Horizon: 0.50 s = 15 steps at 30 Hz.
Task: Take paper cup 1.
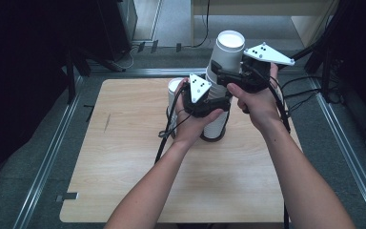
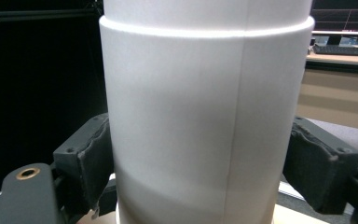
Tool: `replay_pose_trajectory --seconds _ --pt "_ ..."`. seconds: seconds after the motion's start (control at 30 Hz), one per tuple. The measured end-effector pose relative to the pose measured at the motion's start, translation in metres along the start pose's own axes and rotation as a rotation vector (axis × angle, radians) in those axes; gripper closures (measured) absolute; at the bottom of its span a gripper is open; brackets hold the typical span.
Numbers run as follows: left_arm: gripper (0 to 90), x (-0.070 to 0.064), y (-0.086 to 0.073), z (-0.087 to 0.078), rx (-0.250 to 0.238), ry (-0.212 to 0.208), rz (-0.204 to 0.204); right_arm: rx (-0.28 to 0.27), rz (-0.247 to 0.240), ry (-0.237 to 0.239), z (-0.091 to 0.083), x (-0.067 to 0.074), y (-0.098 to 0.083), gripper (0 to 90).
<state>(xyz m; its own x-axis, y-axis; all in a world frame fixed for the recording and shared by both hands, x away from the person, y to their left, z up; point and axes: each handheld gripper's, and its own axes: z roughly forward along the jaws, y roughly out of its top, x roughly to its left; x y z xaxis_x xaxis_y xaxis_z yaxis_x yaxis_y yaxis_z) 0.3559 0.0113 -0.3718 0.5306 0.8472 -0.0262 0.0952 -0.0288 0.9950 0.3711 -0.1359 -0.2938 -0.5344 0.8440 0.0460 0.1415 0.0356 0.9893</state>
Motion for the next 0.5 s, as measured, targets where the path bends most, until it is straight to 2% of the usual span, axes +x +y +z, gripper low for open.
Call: replay_pose_trajectory --seconds 0.5 --pt "12.7 -0.0015 -0.0011 -0.0012 -0.004 0.008 0.031 -0.010 0.008 -0.010 -0.0008 -0.0004 0.0072 17.8"
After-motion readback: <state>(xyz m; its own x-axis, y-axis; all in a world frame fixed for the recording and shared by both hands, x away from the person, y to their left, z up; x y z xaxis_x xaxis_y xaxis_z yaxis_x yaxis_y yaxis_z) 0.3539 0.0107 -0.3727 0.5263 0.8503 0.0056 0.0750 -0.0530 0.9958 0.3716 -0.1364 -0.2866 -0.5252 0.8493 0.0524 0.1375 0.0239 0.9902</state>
